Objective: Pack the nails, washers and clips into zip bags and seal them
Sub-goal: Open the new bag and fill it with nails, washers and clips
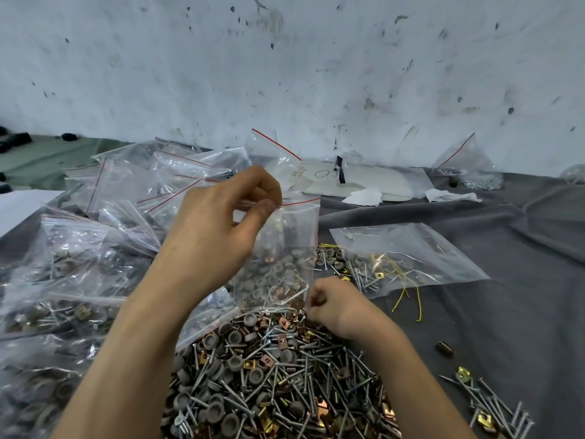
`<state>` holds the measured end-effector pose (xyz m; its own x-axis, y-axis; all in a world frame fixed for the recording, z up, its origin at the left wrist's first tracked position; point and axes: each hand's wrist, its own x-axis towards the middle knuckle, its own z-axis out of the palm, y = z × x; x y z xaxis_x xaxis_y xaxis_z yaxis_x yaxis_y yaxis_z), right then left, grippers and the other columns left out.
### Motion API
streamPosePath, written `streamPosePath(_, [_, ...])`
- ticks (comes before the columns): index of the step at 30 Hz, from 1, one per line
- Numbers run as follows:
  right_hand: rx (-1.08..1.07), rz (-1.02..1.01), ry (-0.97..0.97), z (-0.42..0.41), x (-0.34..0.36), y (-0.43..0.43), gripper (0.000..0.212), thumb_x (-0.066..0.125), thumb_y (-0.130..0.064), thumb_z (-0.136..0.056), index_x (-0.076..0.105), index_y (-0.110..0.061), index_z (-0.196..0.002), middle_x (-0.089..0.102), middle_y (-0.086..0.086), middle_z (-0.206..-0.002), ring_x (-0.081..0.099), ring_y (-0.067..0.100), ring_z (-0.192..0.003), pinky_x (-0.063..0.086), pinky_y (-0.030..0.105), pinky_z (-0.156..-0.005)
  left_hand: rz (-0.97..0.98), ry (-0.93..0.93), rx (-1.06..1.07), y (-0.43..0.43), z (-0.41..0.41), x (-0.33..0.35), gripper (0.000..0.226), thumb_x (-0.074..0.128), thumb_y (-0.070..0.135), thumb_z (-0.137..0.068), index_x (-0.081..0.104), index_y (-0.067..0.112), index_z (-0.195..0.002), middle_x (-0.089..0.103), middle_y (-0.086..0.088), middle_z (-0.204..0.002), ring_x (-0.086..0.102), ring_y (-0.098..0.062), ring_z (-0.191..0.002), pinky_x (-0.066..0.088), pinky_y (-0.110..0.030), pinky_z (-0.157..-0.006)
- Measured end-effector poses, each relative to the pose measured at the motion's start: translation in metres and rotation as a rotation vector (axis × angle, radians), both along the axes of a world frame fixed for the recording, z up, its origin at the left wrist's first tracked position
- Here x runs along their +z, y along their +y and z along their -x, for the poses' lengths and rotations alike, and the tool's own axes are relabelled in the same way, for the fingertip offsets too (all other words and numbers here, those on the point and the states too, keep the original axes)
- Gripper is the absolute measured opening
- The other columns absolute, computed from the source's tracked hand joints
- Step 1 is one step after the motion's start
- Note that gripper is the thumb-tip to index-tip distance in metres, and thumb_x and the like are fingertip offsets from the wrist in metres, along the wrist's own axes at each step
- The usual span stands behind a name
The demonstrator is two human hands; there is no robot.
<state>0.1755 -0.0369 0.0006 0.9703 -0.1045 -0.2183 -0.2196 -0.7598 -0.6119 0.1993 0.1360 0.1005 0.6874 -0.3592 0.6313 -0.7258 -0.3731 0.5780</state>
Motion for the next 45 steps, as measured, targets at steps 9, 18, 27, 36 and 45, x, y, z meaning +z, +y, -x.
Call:
streamPosePath(9, [0.031, -0.684, -0.054, 0.012, 0.021, -0.011, 0.021, 0.061, 0.013, -0.081, 0.070, 0.000, -0.094, 0.067, 0.017, -0.091, 0.062, 0.018, -0.072, 0.057, 0.025, -0.076, 0.155, -0.008, 0.029, 0.000, 0.002, 0.004, 0.010, 0.053, 0.018, -0.085, 0.059, 0.026, -0.084, 0.068, 0.005, -0.080, 0.067, -0.005, -0.079, 0.058, -0.037, -0.061])
streamPosePath(18, [0.190, -0.598, -0.151, 0.011, 0.016, 0.010, 0.010, 0.074, -0.024, -0.081, 0.073, -0.014, -0.079, 0.067, 0.004, -0.069, 0.058, 0.008, -0.063, 0.046, 0.021, -0.069, 0.182, -0.006, 0.051, -0.001, 0.003, 0.004, 0.010, 0.054, 0.021, -0.086, 0.061, 0.029, -0.085, 0.068, 0.009, -0.082, 0.067, -0.006, -0.079, 0.057, -0.043, -0.069])
streamPosePath(27, [0.205, -0.728, -0.222, 0.009, 0.015, 0.010, 0.008, 0.063, 0.002, -0.086, 0.068, 0.006, -0.092, 0.059, -0.010, -0.053, 0.052, 0.001, -0.051, 0.041, 0.012, -0.051, 0.176, 0.008, 0.029, -0.002, 0.005, 0.005, 0.009, 0.055, 0.018, -0.086, 0.060, 0.025, -0.086, 0.067, 0.010, -0.082, 0.067, -0.005, -0.077, 0.057, -0.041, -0.071])
streamPosePath(36, [0.153, -0.758, -0.079, 0.013, 0.019, 0.002, 0.029, 0.061, -0.024, -0.091, 0.055, -0.010, -0.067, 0.047, -0.006, -0.052, 0.040, 0.007, -0.046, 0.028, 0.016, -0.045, 0.241, 0.002, 0.115, 0.003, 0.001, 0.005, 0.020, 0.058, 0.008, -0.091, 0.058, 0.027, -0.083, 0.069, 0.011, -0.078, 0.067, -0.006, -0.076, 0.058, -0.038, -0.071])
streamPosePath(45, [0.155, -0.872, -0.019, 0.016, 0.025, -0.005, 0.031, 0.055, -0.008, -0.092, 0.053, -0.015, -0.062, 0.045, -0.001, -0.056, 0.041, 0.011, -0.050, 0.032, 0.016, -0.045, 0.247, 0.036, 0.117, 0.004, 0.000, 0.005, 0.020, 0.058, 0.008, -0.092, 0.059, 0.026, -0.085, 0.070, 0.009, -0.079, 0.068, -0.007, -0.075, 0.057, -0.034, -0.071])
